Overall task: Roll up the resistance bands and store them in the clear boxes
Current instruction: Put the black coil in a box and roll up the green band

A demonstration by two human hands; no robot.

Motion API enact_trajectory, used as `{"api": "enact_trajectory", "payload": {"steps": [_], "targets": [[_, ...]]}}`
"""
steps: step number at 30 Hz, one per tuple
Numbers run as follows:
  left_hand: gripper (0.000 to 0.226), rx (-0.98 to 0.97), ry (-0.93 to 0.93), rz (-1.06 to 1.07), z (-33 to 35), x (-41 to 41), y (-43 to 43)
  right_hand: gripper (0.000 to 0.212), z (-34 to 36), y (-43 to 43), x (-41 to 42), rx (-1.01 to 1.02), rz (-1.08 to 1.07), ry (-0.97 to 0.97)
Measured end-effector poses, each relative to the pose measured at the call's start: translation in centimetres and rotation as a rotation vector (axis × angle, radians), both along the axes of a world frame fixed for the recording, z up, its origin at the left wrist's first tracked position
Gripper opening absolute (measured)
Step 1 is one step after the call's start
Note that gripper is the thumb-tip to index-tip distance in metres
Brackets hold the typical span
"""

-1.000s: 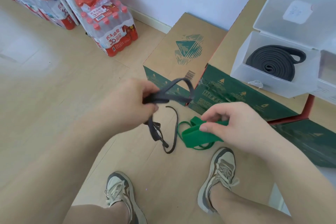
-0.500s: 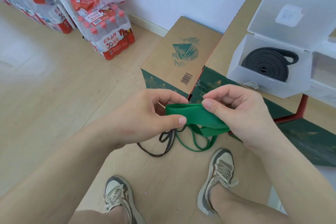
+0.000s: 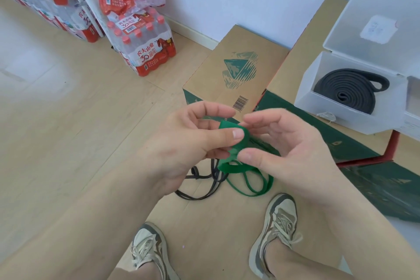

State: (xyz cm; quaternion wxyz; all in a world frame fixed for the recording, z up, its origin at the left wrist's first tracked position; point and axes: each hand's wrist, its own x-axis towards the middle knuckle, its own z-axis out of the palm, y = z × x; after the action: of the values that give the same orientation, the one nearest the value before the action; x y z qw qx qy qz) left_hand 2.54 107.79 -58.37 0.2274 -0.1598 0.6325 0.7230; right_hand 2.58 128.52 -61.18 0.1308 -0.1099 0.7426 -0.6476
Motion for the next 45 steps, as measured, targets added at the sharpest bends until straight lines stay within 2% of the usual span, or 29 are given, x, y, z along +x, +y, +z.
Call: {"api": "enact_trajectory", "payload": {"steps": [2, 5, 8, 11, 13, 15, 17, 20, 23, 26, 30, 34, 38, 42, 45], "targets": [[0.041, 0.051, -0.047, 0.048, 0.0, -0.1, 0.2, 0.042, -0.2, -0.5, 0.1, 0.094, -0.087, 0.079], [0.048, 0.12, -0.076, 0.109, 0.3, -0.1, 0.5, 0.037, -0.4, -0.9, 0.2, 0.114, -0.122, 0.188], [0.041, 0.006, 0.018, 0.088, 0.3, 0.0, 1.0, 0.028, -0.4, -0.7, 0.2, 0.147, -0.084, 0.231], [0.019, -0.396, 0.375, 0.003, 0.0, 0.5, 1.1, 0.031, -0.3, -0.6, 0.3, 0.098, -0.166, 0.12], [0.025, -0.627, 0.697, -0.156, -0.3, 0.8, 0.9, 0.032, -0.3, -0.3, 0.1, 0.042, -0.231, 0.057], [0.033, -0.717, 0.884, -0.259, -0.9, 0.9, 0.7, 0.031, -0.2, 0.2, -0.1, 0.04, -0.226, 0.028], [0.032, -0.753, 0.942, -0.24, -1.3, 0.8, 0.7, 0.029, 0.0, 0.6, -0.2, 0.08, -0.157, 0.009], [0.023, -0.799, 0.97, -0.205, -1.2, 0.6, 0.8, 0.025, 0.3, 0.5, 0.0, 0.085, -0.082, -0.052], [0.015, -0.798, 0.92, -0.169, -1.1, 0.5, 0.9, 0.019, 0.5, 0.3, 0.2, 0.052, -0.036, -0.111], [0.015, -0.788, 0.866, -0.125, -1.3, 0.5, 1.2, 0.021, 0.7, -0.2, 0.2, 0.012, -0.083, -0.177], [0.012, -0.761, 0.866, -0.102, -1.4, 0.6, 1.4, 0.009, 0.9, -0.6, 0.5, 0.102, -0.191, -0.075], [0.005, -0.778, 0.918, -0.139, -1.6, 0.6, 1.3, 0.011, 0.6, -0.9, 1.0, 0.146, -0.233, -0.037], [0.004, -0.763, 0.904, -0.1, -1.9, 0.6, 1.6, 0.016, 0.6, -1.4, 1.1, 0.169, -0.286, -0.025], [0.015, -0.698, 0.859, -0.129, -2.4, 0.8, 1.8, 0.017, 0.8, -1.7, 1.1, 0.171, -0.363, -0.053], [0.019, -0.694, 0.841, -0.092, -2.7, 0.6, 1.6, 0.013, 1.1, -1.3, 0.9, 0.103, -0.304, -0.108]]}}
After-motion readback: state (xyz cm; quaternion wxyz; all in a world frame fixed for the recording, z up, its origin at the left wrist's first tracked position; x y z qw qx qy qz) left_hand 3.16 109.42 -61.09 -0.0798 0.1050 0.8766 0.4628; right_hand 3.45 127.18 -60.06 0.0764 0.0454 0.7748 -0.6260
